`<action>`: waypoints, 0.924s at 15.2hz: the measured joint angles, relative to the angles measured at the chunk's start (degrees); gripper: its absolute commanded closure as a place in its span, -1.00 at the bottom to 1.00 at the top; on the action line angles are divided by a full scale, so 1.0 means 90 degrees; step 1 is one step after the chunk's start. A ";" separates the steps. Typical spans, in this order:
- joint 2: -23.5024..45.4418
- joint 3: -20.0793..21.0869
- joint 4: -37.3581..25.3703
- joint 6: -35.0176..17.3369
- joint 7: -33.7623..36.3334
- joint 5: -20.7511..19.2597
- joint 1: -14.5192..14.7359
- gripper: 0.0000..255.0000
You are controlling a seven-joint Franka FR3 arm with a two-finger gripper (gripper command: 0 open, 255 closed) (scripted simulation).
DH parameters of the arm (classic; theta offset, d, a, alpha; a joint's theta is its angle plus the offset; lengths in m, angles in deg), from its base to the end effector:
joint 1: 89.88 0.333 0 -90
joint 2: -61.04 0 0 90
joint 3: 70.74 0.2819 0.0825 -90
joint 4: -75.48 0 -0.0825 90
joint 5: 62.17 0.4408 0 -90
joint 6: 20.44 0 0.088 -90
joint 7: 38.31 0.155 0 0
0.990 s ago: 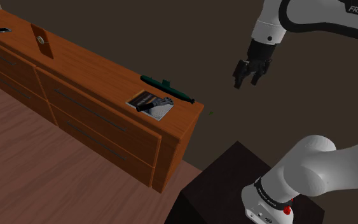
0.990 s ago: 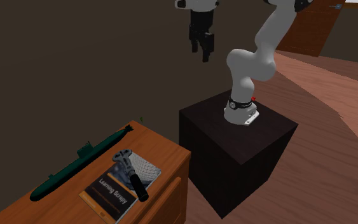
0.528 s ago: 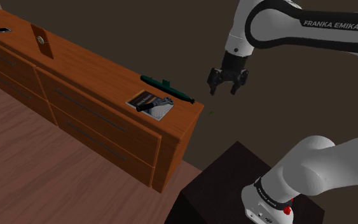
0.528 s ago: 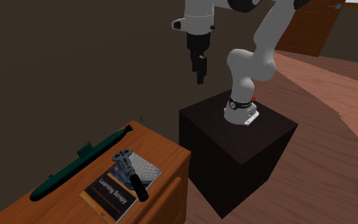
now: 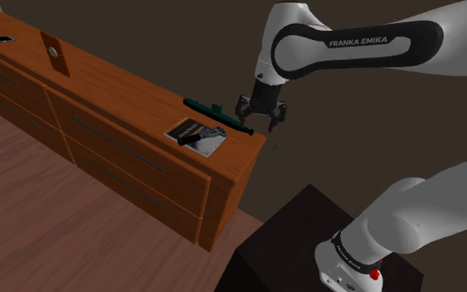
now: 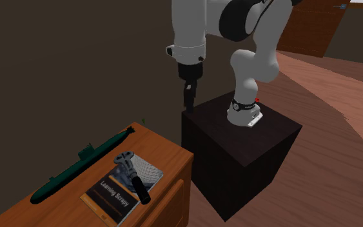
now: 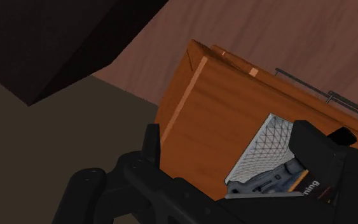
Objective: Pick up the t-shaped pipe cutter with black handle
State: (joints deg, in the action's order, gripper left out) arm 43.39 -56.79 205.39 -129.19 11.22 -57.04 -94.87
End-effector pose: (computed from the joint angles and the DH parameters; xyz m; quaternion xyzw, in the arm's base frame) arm 0.5039 0.0873 0.3711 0.9293 -0.3676 -0.0326 0.0119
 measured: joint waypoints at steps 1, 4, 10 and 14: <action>0.0218 0.0059 -0.0042 -0.0185 0.0254 -0.0006 -0.0033 -1.00; 0.0946 0.0236 -0.0439 -0.0560 0.1068 -0.0083 -0.0099 -1.00; 0.2308 0.0338 -0.1208 -0.1220 0.2604 -0.0376 -0.0147 -1.00; 0.3327 0.0253 -0.1955 -0.1539 0.3594 -0.0634 -0.0062 -1.00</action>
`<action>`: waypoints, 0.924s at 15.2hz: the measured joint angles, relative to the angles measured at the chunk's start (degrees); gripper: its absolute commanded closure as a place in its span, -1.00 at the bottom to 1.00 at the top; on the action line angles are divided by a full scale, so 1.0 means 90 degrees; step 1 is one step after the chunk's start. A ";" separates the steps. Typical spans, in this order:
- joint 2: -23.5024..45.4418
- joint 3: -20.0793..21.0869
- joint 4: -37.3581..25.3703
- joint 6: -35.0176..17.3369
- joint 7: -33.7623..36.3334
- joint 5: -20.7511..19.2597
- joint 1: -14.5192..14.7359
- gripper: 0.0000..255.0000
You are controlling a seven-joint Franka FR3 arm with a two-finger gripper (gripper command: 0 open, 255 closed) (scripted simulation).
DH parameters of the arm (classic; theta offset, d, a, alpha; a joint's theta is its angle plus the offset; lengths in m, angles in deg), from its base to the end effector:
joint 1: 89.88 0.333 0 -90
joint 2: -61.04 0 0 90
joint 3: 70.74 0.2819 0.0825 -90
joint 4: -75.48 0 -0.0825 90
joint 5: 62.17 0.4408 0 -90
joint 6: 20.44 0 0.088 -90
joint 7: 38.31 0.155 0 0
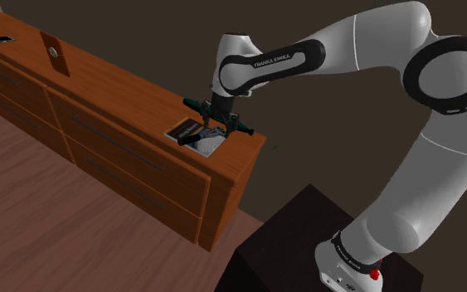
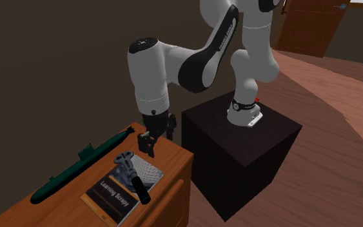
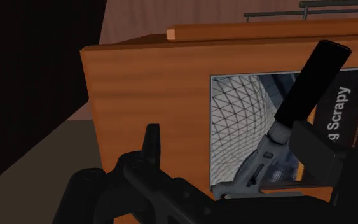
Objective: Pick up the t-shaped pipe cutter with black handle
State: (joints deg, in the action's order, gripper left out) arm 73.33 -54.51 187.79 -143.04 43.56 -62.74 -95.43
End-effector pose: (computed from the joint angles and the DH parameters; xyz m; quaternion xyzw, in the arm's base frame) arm 0.6226 0.1173 0.2559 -0.8128 0.5818 0.0276 0.0082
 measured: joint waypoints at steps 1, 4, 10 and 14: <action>0.0212 -0.0040 -0.0197 -0.0029 0.0221 -0.0043 0.0024 -1.00; 0.1000 -0.0215 -0.0999 -0.0071 0.0818 -0.0185 0.0103 -1.00; 0.2202 -0.0545 -0.2154 -0.0229 0.1771 -0.0262 0.0251 -1.00; 0.2490 -0.0593 -0.2262 -0.0421 0.1861 -0.0296 0.0292 -1.00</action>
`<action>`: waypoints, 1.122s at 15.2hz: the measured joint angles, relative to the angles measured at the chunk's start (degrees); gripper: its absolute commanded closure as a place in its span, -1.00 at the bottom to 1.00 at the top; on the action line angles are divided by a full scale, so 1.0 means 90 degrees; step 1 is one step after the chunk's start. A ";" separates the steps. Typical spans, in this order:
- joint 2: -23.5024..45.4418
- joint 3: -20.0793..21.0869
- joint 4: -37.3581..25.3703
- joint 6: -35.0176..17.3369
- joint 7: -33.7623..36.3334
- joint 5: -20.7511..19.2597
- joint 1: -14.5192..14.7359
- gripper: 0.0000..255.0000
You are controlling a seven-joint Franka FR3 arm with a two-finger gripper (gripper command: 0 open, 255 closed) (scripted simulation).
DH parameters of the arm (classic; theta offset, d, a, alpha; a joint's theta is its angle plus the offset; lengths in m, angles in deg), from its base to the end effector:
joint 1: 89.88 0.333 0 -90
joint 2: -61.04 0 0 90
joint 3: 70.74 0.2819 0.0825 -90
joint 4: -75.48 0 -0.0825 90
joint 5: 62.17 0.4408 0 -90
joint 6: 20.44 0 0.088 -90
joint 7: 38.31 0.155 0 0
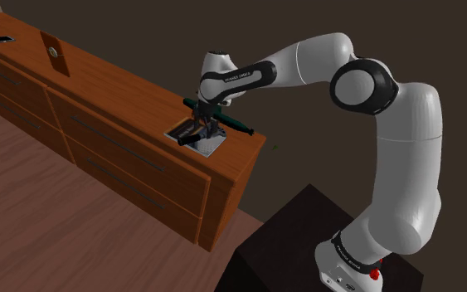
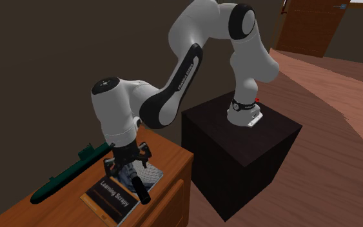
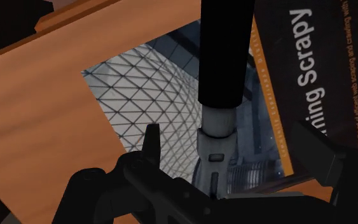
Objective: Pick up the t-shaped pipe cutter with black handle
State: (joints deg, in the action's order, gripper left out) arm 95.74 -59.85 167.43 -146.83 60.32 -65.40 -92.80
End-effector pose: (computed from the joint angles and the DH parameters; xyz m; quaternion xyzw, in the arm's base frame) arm 0.7145 0.0893 0.1722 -0.7026 0.7108 0.0229 0.0213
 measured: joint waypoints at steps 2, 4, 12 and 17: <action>0.0107 -0.0014 0.0020 -0.0125 -0.0010 -0.0014 -0.0002 -1.00; 0.0138 -0.0019 0.0081 -0.0217 0.0000 -0.0021 0.0003 1.00; 0.0155 -0.0021 0.0094 -0.0252 0.0002 -0.0025 0.0006 1.00; 0.0044 -0.0009 0.0081 -0.0125 -0.0005 -0.0007 -0.0008 1.00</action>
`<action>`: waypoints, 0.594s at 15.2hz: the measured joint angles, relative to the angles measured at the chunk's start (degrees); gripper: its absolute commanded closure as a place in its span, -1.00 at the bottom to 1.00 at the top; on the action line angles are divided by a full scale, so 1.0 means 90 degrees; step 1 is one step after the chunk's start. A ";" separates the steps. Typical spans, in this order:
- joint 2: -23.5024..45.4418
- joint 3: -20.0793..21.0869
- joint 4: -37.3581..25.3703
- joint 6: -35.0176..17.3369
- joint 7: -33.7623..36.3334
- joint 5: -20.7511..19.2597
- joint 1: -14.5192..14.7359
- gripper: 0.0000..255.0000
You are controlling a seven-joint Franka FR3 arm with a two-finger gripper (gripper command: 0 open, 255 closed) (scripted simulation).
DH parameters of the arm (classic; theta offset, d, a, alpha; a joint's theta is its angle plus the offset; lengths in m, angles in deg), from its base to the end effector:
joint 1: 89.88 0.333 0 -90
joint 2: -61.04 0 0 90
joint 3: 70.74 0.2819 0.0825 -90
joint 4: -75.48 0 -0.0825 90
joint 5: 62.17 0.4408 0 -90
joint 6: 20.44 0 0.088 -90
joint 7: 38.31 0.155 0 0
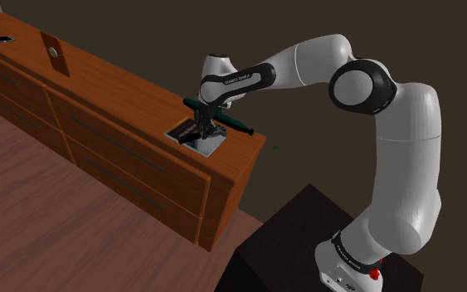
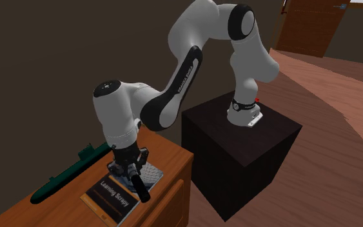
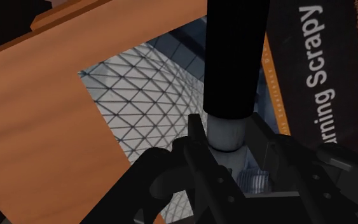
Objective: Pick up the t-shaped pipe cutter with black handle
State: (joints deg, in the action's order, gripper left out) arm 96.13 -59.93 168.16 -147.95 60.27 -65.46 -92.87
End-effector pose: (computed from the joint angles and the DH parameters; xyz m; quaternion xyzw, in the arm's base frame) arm 0.7121 0.0880 0.1627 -0.7024 0.7111 0.0229 0.0214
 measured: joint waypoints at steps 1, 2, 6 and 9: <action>-0.0024 0.0005 -0.0052 0.0074 0.0003 0.0004 0.0004 1.00; -0.0079 0.0011 -0.0052 0.0128 -0.0004 0.0014 -0.0006 1.00; -0.0262 0.0031 -0.0100 0.0359 -0.0017 0.0045 -0.0026 1.00; -0.0376 0.0042 -0.0183 0.0555 -0.0030 0.0067 -0.0043 1.00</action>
State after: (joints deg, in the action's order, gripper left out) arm 92.74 -59.55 166.51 -142.96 60.01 -64.86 -93.25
